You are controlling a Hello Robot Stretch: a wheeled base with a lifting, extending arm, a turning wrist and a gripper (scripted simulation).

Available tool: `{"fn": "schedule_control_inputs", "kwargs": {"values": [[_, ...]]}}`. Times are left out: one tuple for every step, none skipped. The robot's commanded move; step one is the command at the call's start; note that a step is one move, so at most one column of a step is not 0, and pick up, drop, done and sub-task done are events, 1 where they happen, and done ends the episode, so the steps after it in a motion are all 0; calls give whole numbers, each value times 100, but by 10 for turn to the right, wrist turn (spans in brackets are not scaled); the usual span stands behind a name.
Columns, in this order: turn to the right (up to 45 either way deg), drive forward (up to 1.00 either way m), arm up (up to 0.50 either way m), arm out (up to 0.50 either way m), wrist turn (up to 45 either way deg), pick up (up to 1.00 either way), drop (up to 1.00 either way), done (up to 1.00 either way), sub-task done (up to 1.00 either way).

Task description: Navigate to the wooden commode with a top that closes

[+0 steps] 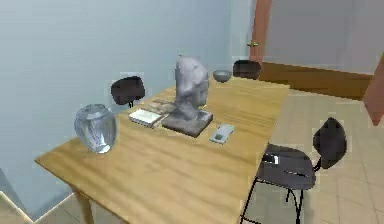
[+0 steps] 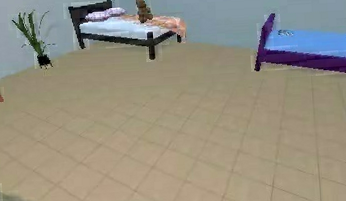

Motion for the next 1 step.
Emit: {"fn": "schedule_control_inputs", "kwargs": {"values": [[450, 0, 0, 0, 0, 0, 0, 0, 0]]}}
